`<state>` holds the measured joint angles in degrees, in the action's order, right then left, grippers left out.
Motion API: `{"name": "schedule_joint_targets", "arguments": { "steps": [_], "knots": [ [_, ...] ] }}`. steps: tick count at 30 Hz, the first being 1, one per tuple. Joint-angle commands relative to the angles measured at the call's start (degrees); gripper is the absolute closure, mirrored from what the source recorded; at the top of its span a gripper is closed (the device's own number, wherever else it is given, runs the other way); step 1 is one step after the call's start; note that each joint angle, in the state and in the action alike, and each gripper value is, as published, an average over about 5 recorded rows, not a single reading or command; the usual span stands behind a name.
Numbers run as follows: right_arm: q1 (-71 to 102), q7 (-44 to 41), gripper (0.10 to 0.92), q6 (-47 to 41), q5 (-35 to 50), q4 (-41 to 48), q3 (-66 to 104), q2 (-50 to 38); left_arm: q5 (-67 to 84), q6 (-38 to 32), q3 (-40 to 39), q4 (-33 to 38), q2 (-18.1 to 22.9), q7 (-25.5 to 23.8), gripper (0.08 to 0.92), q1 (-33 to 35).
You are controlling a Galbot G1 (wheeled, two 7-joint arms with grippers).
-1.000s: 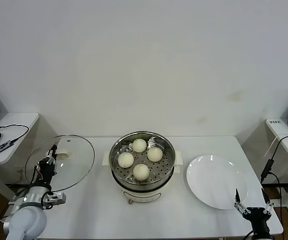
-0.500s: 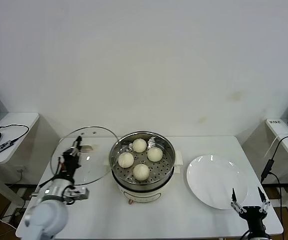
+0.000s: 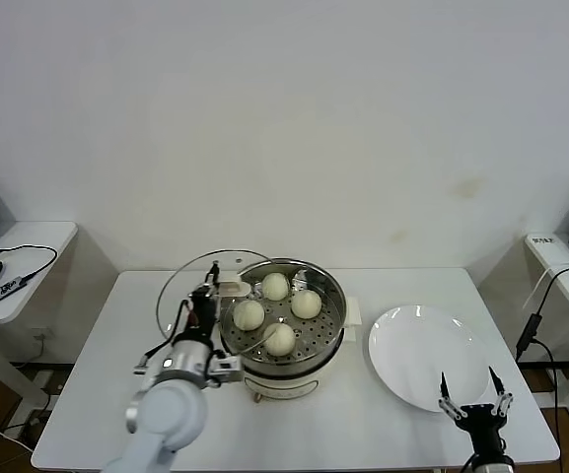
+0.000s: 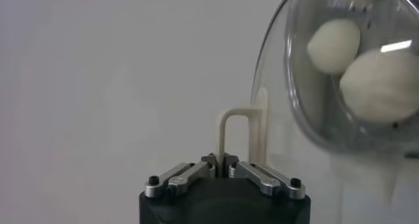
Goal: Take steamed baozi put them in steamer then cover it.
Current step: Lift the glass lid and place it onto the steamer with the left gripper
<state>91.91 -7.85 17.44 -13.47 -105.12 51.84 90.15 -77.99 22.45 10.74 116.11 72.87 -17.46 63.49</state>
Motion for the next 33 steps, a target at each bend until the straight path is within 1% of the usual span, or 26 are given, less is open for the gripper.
{"name": "schedule_joint_targets", "arguments": {
  "steps": [1,12,23,33],
  "knots": [
    [-0.37,0.3,0.203,-0.05,-2.94,0.65,-0.68,0.17,-8.77,3.32,-7.14,-2.4,7.72,-5.4,0.858,-4.61],
    [-0.1,0.3,0.203,-0.05,-3.67,0.68,-0.84,0.13,-10.45,3.27,-9.42,-6.99,11.88,-4.03,0.858,-5.44],
    [-0.12,0.23,0.203,0.16,-3.53,1.18,-1.09,-0.17,-12.68,2.69,-8.75,-9.33,13.82,-2.93,0.858,-4.42],
    [-0.13,0.03,0.203,0.09,-2.88,1.5,-1.55,-0.45,-13.42,1.93,-8.6,-9.85,14.86,-1.9,0.858,-3.65]
  ]
}}
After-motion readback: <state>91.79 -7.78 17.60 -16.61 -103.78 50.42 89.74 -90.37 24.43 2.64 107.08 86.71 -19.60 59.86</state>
